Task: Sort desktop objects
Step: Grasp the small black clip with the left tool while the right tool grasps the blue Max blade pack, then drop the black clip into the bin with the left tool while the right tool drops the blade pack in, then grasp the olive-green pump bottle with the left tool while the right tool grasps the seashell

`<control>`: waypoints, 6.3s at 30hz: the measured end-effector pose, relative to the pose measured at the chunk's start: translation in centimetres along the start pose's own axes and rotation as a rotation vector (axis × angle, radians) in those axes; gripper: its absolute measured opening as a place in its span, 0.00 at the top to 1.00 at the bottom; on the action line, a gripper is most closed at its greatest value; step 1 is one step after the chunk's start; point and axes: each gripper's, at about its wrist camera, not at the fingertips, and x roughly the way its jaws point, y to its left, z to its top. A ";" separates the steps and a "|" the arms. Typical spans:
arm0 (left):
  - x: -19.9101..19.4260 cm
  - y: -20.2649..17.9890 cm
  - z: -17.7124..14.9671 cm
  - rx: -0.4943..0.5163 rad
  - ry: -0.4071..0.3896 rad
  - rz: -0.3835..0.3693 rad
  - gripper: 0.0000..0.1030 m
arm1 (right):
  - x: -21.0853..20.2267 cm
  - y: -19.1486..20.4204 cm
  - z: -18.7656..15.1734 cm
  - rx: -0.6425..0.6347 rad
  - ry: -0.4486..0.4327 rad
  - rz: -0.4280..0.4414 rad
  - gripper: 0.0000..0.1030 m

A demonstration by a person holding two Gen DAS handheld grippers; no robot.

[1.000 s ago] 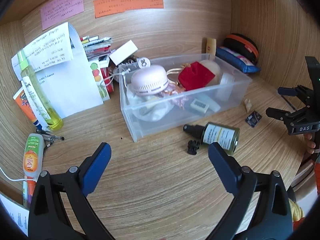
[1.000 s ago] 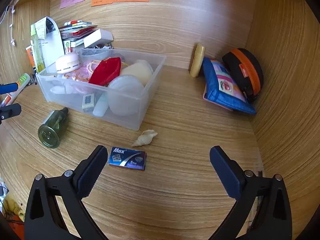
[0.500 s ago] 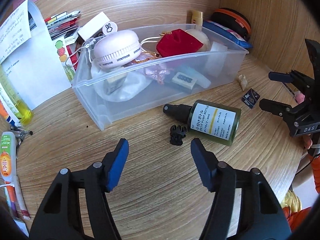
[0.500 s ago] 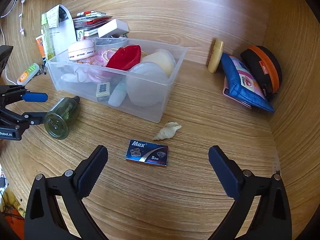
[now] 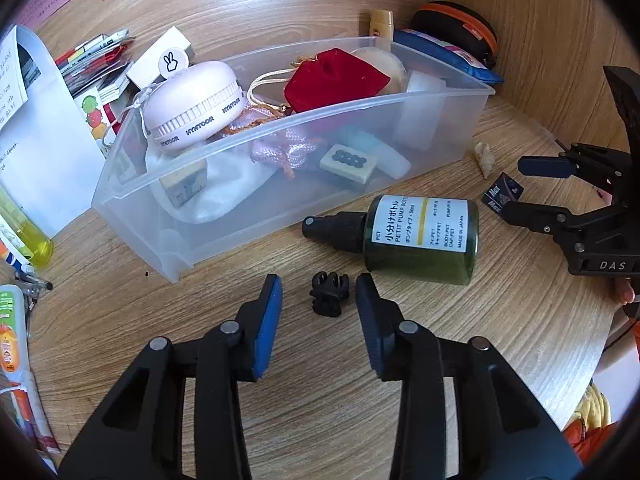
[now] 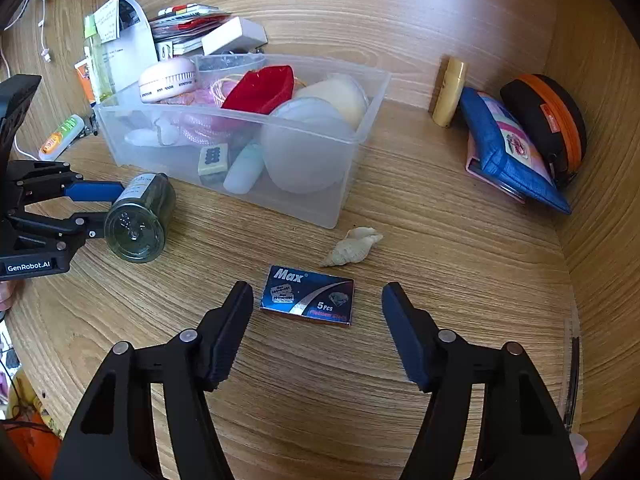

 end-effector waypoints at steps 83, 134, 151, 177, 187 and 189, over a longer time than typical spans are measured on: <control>-4.4 3.4 6.8 -0.157 -0.252 -0.057 0.83 | -3.5 1.0 8.6 0.100 -0.214 0.140 0.57; -2.8 2.7 6.3 -0.142 -0.296 -0.015 0.40 | -0.4 3.0 9.8 0.012 -0.289 0.132 0.42; -5.7 1.3 3.9 -0.132 -0.269 -0.047 0.10 | -6.2 1.0 6.4 -0.006 -0.335 0.058 0.19; 0.4 -1.9 1.3 -0.079 0.029 -0.168 0.09 | -0.5 -2.0 1.2 -0.044 -0.056 -0.022 0.18; 1.2 -1.7 1.7 -0.108 0.013 -0.130 0.09 | 1.7 -2.4 2.1 -0.031 0.003 0.039 0.21; 0.9 -1.4 1.7 -0.118 -0.011 -0.117 0.09 | 1.8 -2.3 2.2 -0.030 0.004 0.052 0.23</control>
